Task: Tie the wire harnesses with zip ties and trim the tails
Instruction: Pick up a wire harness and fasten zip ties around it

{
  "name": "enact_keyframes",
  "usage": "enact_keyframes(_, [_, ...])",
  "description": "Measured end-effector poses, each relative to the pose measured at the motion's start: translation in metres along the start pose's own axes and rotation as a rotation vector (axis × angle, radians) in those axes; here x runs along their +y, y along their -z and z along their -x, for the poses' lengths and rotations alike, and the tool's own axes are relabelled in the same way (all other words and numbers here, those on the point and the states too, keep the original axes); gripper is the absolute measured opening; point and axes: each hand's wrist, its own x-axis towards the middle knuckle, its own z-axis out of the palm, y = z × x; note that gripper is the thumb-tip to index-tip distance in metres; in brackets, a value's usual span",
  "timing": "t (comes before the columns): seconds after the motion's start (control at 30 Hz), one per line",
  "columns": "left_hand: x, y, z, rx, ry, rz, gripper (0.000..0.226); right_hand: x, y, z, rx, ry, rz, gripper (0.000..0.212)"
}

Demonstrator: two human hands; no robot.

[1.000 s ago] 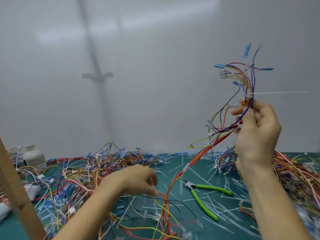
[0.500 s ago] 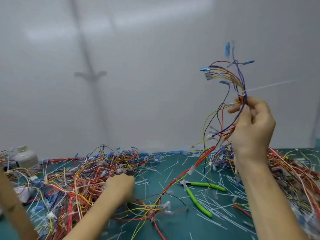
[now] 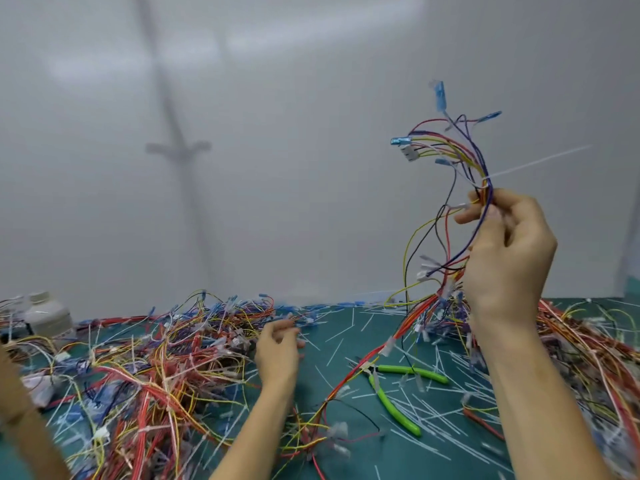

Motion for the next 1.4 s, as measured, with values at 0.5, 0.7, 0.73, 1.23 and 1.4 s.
enact_keyframes(0.5, [-0.008,0.094,0.012,-0.351,0.054,-0.268,0.006,0.003,0.000,0.005,0.012,-0.042,0.049,0.024])
enact_keyframes(0.7, [0.037,0.079,0.050,-0.989,-0.132,-0.356,0.025,0.009,-0.003,0.006,-0.074,-0.060,0.030,0.020])
enact_keyframes(0.73, [0.041,0.075,0.051,-1.007,-0.187,-0.404,0.015,0.010,-0.004,0.007,-0.083,-0.065,0.024,0.020])
enact_keyframes(1.23, [0.099,0.043,0.022,-0.389,-0.335,-0.705,0.071,0.011,-0.023,0.036,-0.622,-0.860,-0.212,0.011])
enact_keyframes(1.4, [0.129,0.029,0.030,-0.539,-0.152,0.034,0.024,0.010,-0.030,0.046,-0.825,-0.899,-0.207,0.013])
